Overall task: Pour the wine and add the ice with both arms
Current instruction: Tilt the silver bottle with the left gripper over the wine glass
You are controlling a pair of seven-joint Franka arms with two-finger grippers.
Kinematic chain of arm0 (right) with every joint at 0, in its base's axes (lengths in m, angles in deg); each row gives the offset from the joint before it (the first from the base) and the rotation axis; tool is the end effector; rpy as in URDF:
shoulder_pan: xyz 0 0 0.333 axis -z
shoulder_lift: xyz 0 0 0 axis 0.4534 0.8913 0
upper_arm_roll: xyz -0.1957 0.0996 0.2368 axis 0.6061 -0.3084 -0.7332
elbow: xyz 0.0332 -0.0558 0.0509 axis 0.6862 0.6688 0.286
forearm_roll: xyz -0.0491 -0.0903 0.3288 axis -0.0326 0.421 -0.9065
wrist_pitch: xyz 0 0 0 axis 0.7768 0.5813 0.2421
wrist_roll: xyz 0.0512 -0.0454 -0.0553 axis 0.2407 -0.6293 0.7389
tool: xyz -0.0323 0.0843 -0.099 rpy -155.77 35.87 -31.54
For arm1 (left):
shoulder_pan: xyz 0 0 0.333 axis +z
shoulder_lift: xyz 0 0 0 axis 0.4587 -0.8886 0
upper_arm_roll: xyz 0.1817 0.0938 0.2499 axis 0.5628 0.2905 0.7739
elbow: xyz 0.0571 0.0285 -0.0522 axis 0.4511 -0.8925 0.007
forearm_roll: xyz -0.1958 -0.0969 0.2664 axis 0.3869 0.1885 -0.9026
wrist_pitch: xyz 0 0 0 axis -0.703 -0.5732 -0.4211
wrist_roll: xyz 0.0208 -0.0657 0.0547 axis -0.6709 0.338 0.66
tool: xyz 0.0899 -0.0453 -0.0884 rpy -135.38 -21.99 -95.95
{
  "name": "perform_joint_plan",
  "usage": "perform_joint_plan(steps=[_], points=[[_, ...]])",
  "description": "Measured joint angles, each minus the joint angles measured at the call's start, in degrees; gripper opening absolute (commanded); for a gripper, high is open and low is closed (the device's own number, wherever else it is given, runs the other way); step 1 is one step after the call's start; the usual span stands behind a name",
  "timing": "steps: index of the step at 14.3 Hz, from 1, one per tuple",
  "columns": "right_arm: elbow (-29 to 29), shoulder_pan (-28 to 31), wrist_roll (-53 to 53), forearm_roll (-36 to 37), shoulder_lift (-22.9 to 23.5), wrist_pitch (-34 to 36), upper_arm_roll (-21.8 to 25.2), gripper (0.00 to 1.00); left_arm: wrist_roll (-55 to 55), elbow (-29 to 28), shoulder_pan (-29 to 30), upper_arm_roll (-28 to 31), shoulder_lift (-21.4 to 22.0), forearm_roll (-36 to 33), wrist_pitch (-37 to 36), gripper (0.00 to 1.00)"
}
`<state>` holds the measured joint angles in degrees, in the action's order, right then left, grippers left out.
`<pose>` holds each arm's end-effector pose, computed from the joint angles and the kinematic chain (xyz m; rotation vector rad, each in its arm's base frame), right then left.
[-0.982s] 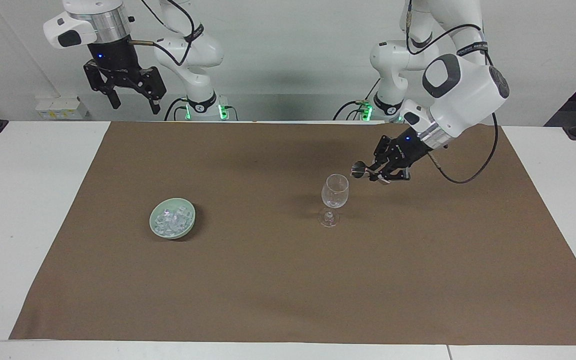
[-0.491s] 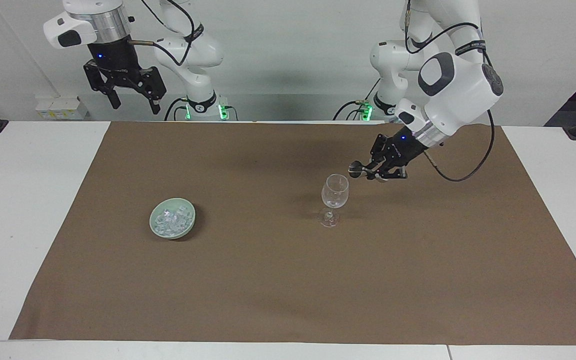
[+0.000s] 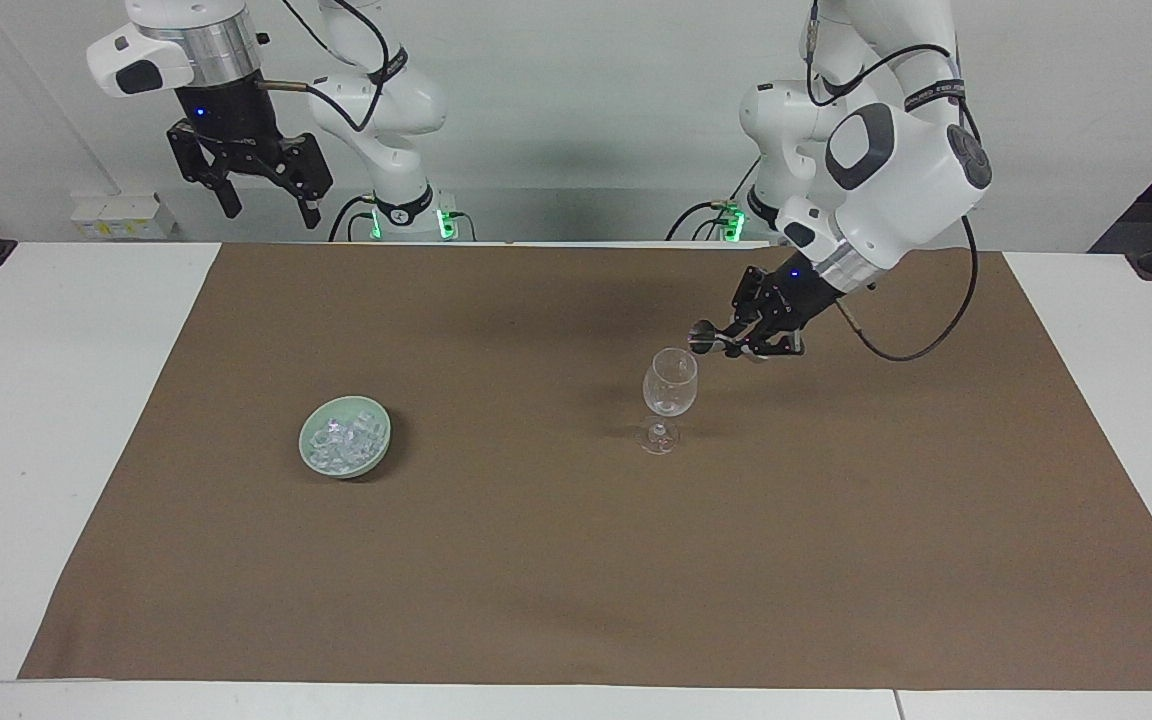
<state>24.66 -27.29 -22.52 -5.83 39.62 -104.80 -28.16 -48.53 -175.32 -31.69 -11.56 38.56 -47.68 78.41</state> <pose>0.4786 0.0268 0.6710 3.1037 -0.2880 0.1389 0.4973 -0.1919 0.4956 2.1012 -1.7099 0.4354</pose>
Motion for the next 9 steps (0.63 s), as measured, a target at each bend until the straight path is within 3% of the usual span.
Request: perform_joint_plan(steps=[9], points=[[0.0,0.0,0.0,0.0,0.0,0.0,0.0,1.0,2.5,0.4,-1.4,0.0,0.0,-3.1,0.2,0.0]])
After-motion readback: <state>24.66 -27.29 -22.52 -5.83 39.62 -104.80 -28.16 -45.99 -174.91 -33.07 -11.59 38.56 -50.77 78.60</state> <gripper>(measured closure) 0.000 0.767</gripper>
